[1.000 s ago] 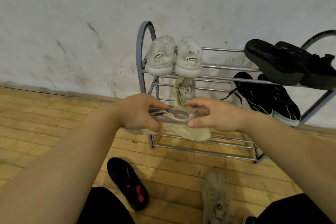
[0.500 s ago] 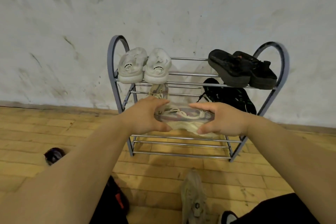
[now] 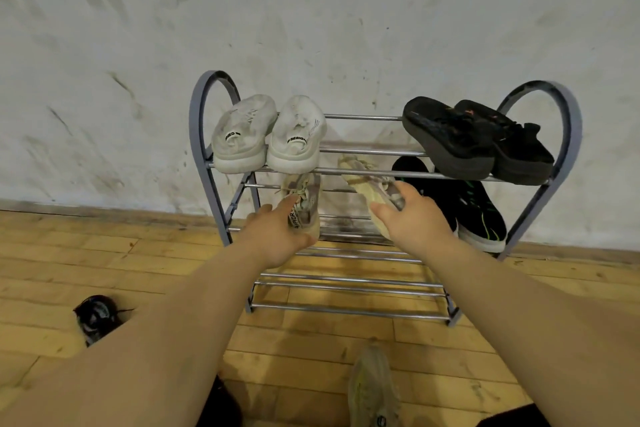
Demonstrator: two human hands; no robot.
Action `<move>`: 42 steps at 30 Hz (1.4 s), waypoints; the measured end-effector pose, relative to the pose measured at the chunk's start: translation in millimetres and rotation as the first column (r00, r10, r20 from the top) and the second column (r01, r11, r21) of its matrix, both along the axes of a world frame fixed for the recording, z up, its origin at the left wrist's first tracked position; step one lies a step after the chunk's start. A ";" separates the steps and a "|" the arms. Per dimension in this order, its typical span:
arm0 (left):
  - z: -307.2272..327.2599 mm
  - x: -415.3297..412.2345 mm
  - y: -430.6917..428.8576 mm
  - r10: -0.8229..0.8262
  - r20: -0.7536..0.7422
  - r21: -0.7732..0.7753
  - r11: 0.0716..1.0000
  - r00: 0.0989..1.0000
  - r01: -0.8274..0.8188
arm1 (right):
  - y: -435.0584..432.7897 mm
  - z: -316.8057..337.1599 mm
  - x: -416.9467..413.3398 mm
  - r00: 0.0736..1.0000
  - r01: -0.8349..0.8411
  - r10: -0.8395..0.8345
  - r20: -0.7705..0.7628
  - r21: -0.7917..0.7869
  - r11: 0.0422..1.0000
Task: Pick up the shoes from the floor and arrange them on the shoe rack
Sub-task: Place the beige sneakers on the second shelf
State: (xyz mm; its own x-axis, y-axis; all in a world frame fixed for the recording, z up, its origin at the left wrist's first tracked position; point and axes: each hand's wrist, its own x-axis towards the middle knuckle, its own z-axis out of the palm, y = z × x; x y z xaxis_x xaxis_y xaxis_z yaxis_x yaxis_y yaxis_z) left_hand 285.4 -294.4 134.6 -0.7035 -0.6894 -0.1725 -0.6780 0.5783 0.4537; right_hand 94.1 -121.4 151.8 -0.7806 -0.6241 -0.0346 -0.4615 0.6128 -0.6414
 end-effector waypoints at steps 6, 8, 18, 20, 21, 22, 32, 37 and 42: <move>-26.3 -19.6 -9.7 -0.027 0.044 0.044 0.999 0.999 0.025 | -48.6 -28.2 -7.5 0.992 0.085 -0.090 0.084 0.067 0.994; -31.5 -22.7 -10.5 -0.025 0.053 0.050 0.999 0.998 0.022 | -46.9 -37.1 -9.9 0.992 -0.054 0.034 0.118 0.173 0.983; -39.9 -26.3 -25.4 0.069 0.043 -0.030 0.997 0.997 -0.068 | -40.2 -46.5 -11.7 0.989 -0.150 0.150 0.010 0.170 0.974; -40.9 -17.6 -35.2 0.138 0.050 -0.021 0.990 0.989 -0.138 | -43.2 -47.0 -7.9 0.988 -0.151 0.151 0.007 0.137 0.979; -41.5 -12.0 -40.2 0.180 0.058 -0.027 0.984 0.982 -0.178 | -45.8 -48.3 -5.7 0.989 -0.149 0.150 0.005 0.126 0.981; -42.1 -6.3 -44.6 0.221 0.065 -0.046 0.975 0.973 -0.218 | -48.6 -49.7 -3.3 0.989 -0.145 0.146 0.003 0.117 0.982; -42.2 15.1 -48.0 0.341 0.024 -0.146 0.931 0.940 -0.334 | -56.0 -56.1 0.6 0.992 -0.122 0.122 0.013 0.117 0.986; -43.3 21.3 -51.4 0.323 0.013 -0.094 0.942 0.946 -0.321 | -58.9 -56.5 4.0 0.993 -0.114 0.114 0.002 0.087 0.990; -45.3 32.0 -59.1 0.263 0.015 -0.090 0.961 0.965 -0.261 | -85.3 -59.2 30.3 0.985 -0.168 0.170 -0.012 0.067 0.983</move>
State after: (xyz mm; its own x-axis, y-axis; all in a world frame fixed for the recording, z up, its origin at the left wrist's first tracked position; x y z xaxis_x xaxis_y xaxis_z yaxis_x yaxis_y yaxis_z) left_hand 317.4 -353.4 89.3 -0.4920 -0.8623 -0.1201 -0.8223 0.4149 0.3894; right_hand 124.5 -206.7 92.6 -0.6649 -0.7439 -0.0664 -0.5731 0.5652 -0.5934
